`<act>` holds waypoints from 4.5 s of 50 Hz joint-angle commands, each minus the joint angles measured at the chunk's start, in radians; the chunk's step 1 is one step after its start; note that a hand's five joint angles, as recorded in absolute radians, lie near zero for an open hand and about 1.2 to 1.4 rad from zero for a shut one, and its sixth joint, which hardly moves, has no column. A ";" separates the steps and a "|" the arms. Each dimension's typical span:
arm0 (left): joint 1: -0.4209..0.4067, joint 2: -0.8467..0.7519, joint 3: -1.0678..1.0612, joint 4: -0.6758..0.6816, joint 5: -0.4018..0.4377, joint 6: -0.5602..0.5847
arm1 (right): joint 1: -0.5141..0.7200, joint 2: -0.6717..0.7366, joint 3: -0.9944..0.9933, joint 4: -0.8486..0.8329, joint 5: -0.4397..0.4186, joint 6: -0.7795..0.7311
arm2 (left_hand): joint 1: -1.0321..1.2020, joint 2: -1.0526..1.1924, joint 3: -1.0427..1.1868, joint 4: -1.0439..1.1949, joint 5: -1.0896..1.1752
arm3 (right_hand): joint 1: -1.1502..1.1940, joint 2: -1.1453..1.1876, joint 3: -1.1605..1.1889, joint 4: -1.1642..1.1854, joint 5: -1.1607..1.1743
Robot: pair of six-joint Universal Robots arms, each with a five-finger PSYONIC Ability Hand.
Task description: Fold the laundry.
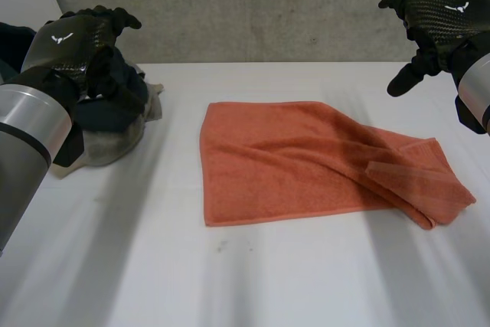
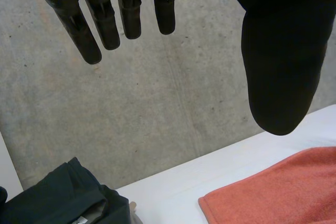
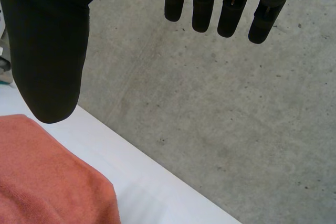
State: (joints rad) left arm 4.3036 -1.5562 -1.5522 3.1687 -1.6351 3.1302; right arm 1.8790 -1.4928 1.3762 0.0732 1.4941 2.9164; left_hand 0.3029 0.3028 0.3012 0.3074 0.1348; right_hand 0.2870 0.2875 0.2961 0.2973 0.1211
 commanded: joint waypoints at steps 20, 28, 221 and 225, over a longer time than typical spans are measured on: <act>-0.013 -0.002 -0.006 0.002 0.008 0.002 | -0.012 0.071 -0.002 0.181 -0.048 -0.261 | -0.128 -0.128 -0.127 -0.133 -0.135 | -0.111 -0.112 -0.120 -0.121 -0.120; -0.041 -0.039 -0.008 0.004 0.009 0.002 | -0.014 0.167 0.084 0.228 -0.040 -0.413 | -0.128 -0.128 -0.127 -0.133 -0.135 | 0.156 0.156 0.147 0.146 0.147; 0.050 -0.510 -0.005 0.328 0.144 0.548 | -0.302 0.533 -0.095 -0.189 -0.063 -0.336 | 1.093 1.093 1.095 1.089 1.087 | 1.109 1.109 1.100 1.099 1.101; 0.059 -0.389 -0.094 0.110 0.140 0.634 | -0.316 0.392 0.003 0.000 -0.055 -0.443 | 1.093 1.093 1.095 1.089 1.087 | 1.109 1.109 1.100 1.099 1.101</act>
State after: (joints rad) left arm 4.3564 -2.0778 -1.5526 3.5212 -1.4908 3.6693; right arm 1.5764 -0.9627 1.2769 -0.1320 1.4268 2.6007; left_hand 1.1326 1.1912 1.1884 1.1988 0.9880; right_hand 1.1102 1.1701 1.1873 1.1976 0.9918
